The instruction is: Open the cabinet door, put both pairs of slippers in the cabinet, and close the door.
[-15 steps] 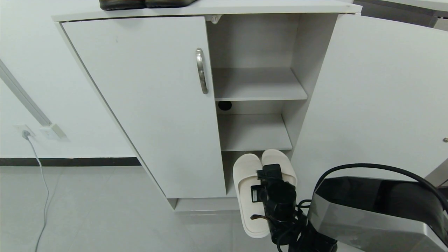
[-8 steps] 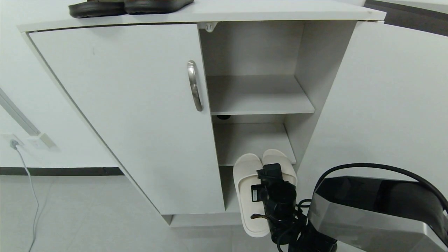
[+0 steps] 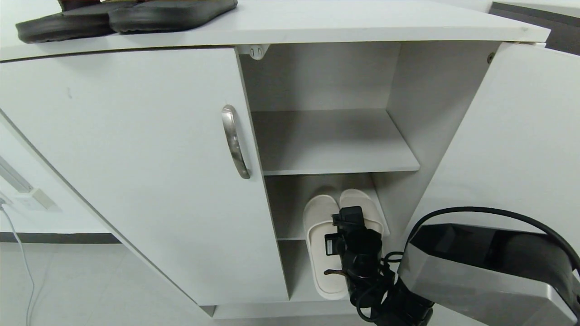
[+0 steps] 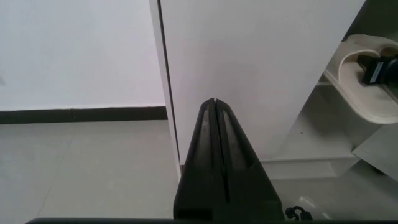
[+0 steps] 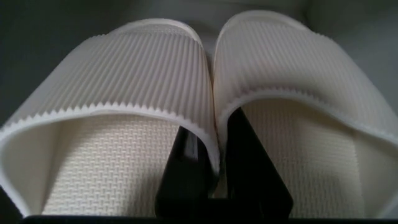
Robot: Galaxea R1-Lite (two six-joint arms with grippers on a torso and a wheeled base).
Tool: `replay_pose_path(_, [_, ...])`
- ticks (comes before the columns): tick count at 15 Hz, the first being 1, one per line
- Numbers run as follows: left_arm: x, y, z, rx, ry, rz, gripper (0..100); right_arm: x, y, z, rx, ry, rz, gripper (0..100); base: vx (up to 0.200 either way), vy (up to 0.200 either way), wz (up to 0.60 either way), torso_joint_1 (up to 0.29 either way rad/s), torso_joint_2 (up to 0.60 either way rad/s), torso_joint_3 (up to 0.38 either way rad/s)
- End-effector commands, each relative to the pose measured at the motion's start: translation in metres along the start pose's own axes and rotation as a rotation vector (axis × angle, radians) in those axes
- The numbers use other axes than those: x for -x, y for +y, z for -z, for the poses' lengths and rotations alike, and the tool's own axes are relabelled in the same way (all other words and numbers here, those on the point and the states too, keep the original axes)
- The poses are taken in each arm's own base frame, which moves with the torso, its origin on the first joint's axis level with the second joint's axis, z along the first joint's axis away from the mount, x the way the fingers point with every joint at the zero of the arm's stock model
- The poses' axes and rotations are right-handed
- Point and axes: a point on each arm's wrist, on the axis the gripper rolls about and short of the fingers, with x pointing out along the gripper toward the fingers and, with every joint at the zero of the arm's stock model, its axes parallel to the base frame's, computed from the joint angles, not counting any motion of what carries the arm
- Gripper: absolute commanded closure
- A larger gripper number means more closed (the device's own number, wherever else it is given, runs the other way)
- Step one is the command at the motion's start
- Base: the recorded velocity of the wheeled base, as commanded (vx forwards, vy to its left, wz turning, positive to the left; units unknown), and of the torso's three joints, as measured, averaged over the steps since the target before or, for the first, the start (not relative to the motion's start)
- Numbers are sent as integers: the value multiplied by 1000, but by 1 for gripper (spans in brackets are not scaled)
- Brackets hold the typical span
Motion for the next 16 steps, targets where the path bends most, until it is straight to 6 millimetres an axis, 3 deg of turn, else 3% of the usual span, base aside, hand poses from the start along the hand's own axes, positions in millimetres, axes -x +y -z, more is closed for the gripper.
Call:
replay_pose_path(1, [0,0,0,0,1,0,100,-17,-2,2,0,4,25,100,0,0,0,0,0,0])
replay_pose_path(6, [0,0,0,2,1,-1,100,-66,3,-8,-8,5,64,100,0,0,0,0,0,0])
replay_pose_path(9, [0,0,0,2,1,-1,100,-80,3,-15,-4,12,55,100,0,0,0,0,0,0])
replay_pose_path(10, [0,0,0,2,1,-1,100,-93,2,-24,-12,3,54,100,0,0,0,0,0,0])
replay_pose_path(14, [0,0,0,2,1,-1,100,-106,2,-37,-25,-14,57,100,0,0,0,0,0,0])
replay_pose_path(16, [0,0,0,2,1,-1,100,-108,1,-33,-16,1,62,100,0,0,0,0,0,0])
